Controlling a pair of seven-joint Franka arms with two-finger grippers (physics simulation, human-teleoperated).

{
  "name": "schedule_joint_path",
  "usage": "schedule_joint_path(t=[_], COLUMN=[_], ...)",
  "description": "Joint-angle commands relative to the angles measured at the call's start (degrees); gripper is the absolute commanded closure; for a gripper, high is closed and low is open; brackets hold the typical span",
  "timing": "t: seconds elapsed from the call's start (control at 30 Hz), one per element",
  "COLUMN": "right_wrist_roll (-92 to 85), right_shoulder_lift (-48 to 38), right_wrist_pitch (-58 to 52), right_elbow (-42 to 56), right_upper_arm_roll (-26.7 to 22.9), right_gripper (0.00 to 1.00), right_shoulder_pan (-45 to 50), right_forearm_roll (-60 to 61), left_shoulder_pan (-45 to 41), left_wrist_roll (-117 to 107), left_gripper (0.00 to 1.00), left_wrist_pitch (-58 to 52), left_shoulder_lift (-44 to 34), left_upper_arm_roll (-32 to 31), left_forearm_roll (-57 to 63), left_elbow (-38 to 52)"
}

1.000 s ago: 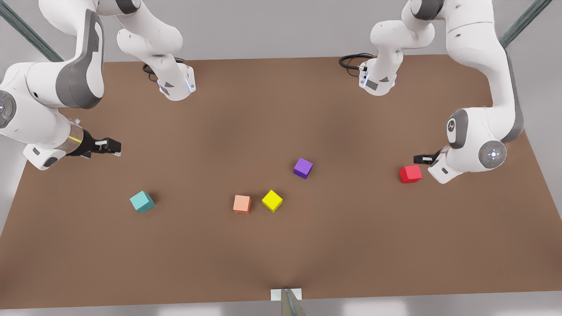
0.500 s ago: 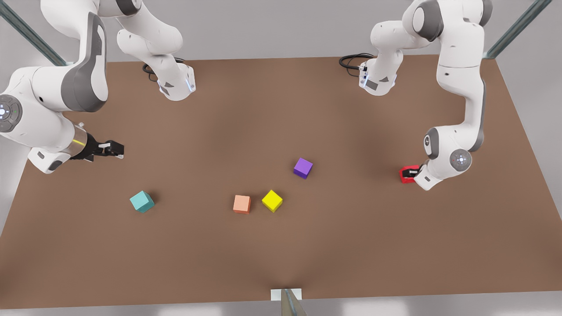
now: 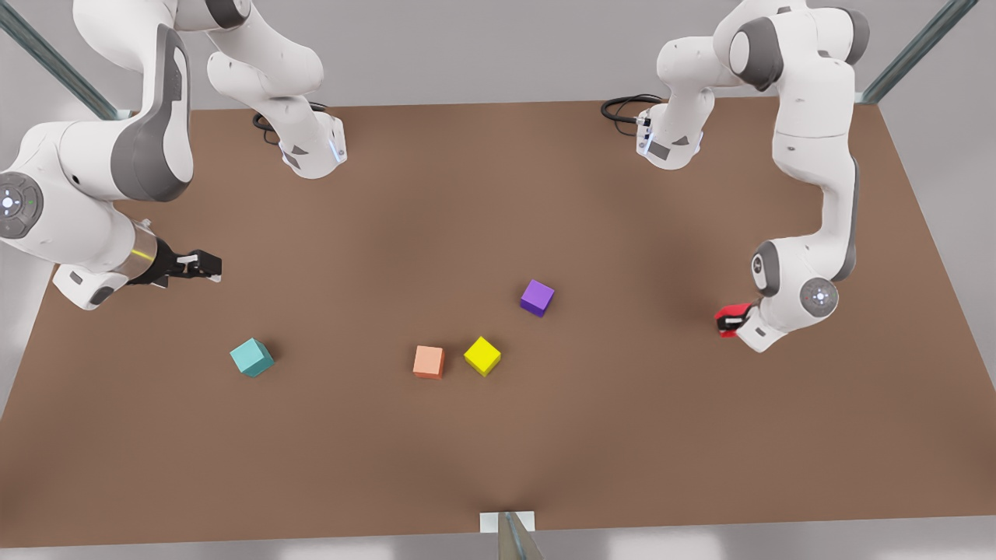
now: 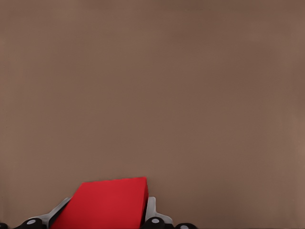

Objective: Pick up red wooden cube and pass to hand red wooden cube and place in blue wooden cube

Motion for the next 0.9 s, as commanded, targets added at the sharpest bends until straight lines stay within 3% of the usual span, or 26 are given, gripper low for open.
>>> schedule_joint_path(t=[0.0, 0.07, 0.13, 0.23, 0.3, 0.33, 0.4, 0.5, 0.6, 0.73, 0.87], right_wrist_roll=[-0.33, -0.33, -0.33, -0.16, -5.15, -11.9, -26.24, -52.61, -82.73, -116.6, -132.42], right_shoulder_lift=[-0.06, -0.06, -0.06, 0.03, 4.86, 7.31, 16.81, 29.03, 34.3, 35.19, 37.21], right_wrist_pitch=[-0.03, -0.03, -0.11, -0.03, 0.06, -0.46, -0.73, -0.29, 1.28, 20.09, 30.47], right_elbow=[0.01, -0.08, -0.08, -0.08, 3.26, 3.96, 3.88, 4.14, 7.74, 8.71, 9.77], right_upper_arm_roll=[-0.01, -0.01, -0.01, 0.08, 0.34, 0.34, 0.34, 0.34, 2.88, 3.59, 5.61], right_gripper=[0.0, 0.0, 0.0, 0.0, 0.0, 0.0, 0.0, 0.0, 0.0, 0.0, 0.0], right_shoulder_pan=[-0.01, -0.01, -0.01, -0.01, 0.78, 0.78, 0.52, 0.52, 1.4, 6.4, 10.89], right_forearm_roll=[0.03, 0.03, 0.03, 0.12, 6.97, 15.02, 43.09, 65.24, 73.33, 79.75, 85.99], left_shoulder_pan=[0.16, -0.45, -0.45, -0.54, -1.77, -3.7, -4.67, -4.5, -4.67, -4.76, -4.59], left_wrist_roll=[0.49, 0.31, -0.56, -9.18, -8.83, -8.83, -6.54, -5.93, -5.84, -5.84, -5.75], left_gripper=[0.42, 0.42, 0.42, 0.42, 0.42, 0.42, 0.42, 0.42, 0.42, 0.42, 0.42], left_wrist_pitch=[-20.5, -36.14, -43.45, -39.06, -27.81, -27.45, -25.78, -24.99, -24.82, -23.59, -23.76], left_shoulder_lift=[0.03, 4.33, 11.63, 19.36, 25.77, 28.41, 30.7, 30.97, 30.97, 30.97, 30.97], left_upper_arm_roll=[-0.15, -2.78, -10.77, -22.55, -32.05, -32.4, -32.49, -32.49, -32.76, -33.99, -33.99], left_forearm_roll=[-11.19, -26.04, -40.98, -48.73, -48.73, -48.73, -48.73, -48.82, -49.09, -49.09, -49.09], left_elbow=[6.1, 18.84, 28.69, 39.33, 44.77, 48.98, 51.9, 51.99, 51.99, 51.99, 51.81])
